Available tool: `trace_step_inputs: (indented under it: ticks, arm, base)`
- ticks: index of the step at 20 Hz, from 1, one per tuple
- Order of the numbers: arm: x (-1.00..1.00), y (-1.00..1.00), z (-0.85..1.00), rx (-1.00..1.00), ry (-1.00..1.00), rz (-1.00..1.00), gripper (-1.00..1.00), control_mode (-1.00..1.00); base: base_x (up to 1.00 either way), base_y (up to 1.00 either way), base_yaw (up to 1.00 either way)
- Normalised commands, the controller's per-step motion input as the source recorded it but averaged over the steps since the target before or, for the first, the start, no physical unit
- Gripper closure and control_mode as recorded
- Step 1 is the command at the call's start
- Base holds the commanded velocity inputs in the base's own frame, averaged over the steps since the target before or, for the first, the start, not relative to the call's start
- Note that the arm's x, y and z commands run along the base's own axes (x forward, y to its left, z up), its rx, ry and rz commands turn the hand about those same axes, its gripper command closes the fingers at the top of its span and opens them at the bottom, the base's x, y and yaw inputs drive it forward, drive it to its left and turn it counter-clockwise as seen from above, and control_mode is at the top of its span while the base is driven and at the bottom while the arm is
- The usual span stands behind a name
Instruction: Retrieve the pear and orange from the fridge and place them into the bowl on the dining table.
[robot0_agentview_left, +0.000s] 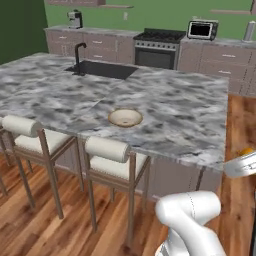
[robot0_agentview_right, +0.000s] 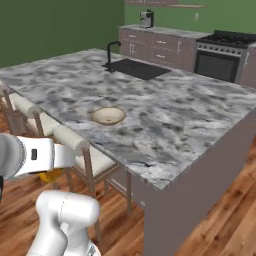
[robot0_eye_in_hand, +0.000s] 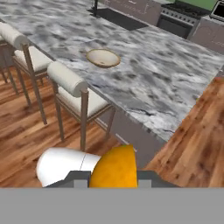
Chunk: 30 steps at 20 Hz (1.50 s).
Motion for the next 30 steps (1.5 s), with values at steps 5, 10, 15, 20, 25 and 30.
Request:
trace_step_inputs:
  ticks: [5, 10, 15, 20, 25, 30]
  arm:
    - [0.0, 0.0, 0.0, 0.0, 0.0, 0.0, 1.0, 1.0]
    - [0.0, 0.0, 0.0, 0.0, 0.0, 0.0, 1.0, 1.0]
    - [0.0, 0.0, 0.0, 0.0, 0.0, 0.0, 1.0, 1.0]
    - [0.0, 0.0, 0.0, 0.0, 0.0, 0.0, 1.0, 1.0]
    - [0.97, 0.65, -0.3, -0.04, 0.1, -0.14, 1.0, -1.0]
    - [1.0, 0.54, -0.19, 0.0, 0.08, -0.08, 1.0, -1.0]
  base:
    - [0.99, 0.27, -0.35]
    - [1.0, 0.21, -0.29]
    - [1.0, 0.23, -0.26]
    - [0.99, 0.39, -0.18]
    - [0.0, 0.0, 0.0]
    - [0.0, 0.0, 0.0]
